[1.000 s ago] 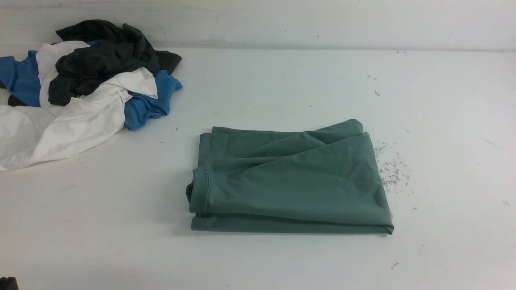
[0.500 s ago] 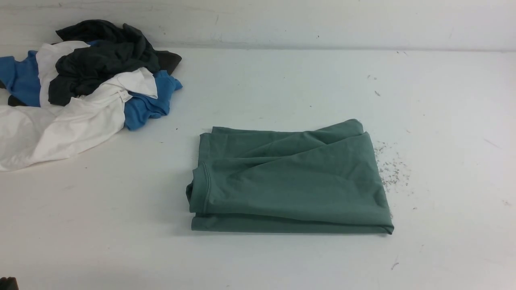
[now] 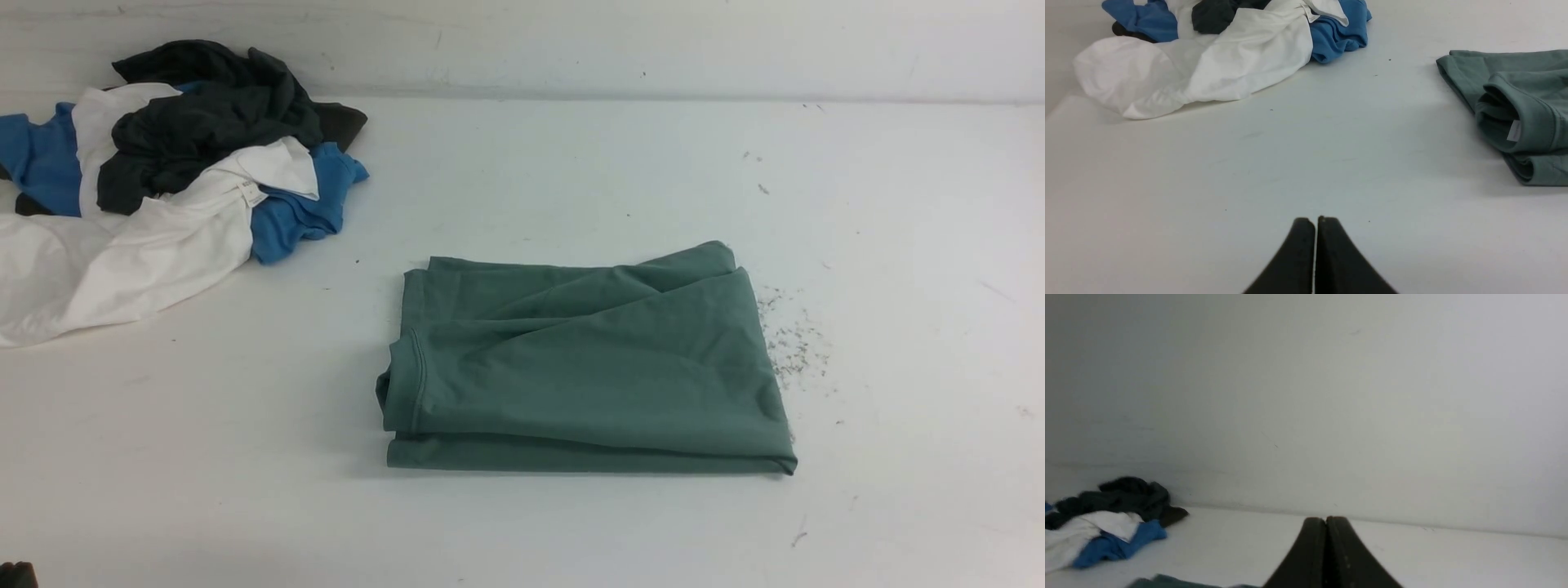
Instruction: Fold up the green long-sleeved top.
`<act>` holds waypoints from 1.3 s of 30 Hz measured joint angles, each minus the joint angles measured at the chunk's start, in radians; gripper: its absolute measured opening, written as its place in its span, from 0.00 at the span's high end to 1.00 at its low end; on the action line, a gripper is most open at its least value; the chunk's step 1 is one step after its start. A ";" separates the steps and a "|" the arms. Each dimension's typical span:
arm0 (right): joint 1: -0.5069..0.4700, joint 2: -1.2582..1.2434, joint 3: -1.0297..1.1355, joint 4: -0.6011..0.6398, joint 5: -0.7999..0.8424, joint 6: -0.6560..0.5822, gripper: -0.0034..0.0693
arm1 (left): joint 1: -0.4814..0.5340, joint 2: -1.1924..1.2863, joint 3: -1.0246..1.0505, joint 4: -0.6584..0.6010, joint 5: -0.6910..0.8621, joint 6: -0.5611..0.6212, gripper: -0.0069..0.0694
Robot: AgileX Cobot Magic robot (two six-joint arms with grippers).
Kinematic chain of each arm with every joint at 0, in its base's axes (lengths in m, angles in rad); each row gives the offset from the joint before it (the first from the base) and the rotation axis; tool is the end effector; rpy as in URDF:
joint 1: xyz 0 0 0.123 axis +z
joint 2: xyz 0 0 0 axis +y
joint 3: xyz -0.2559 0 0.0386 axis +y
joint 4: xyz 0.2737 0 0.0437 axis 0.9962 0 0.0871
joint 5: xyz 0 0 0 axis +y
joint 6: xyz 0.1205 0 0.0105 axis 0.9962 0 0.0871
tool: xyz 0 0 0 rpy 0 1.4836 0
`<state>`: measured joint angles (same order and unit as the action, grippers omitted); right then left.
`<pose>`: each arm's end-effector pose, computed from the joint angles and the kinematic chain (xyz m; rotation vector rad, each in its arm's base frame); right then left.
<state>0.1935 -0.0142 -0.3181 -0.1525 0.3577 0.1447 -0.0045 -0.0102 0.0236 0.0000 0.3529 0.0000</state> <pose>0.1078 0.0146 0.2964 -0.1016 1.5030 0.1168 0.1342 -0.0006 0.1657 0.0042 1.8499 -0.0031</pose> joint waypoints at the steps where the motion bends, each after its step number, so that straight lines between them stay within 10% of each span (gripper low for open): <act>1: -0.035 0.000 0.027 -0.008 0.005 0.000 0.97 | 0.000 0.000 0.000 0.000 0.000 0.000 0.91; 10: -0.214 0.001 0.335 -0.028 0.043 0.001 0.97 | 0.000 0.000 0.000 0.000 0.003 0.000 0.91; 39: -0.221 0.001 0.337 -0.025 0.036 0.007 0.97 | 0.000 0.000 0.000 0.000 0.003 0.000 0.91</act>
<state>-0.0275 -0.0133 0.0189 -0.1772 0.3932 0.1515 -0.0045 -0.0102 0.0236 0.0000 0.3559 0.0000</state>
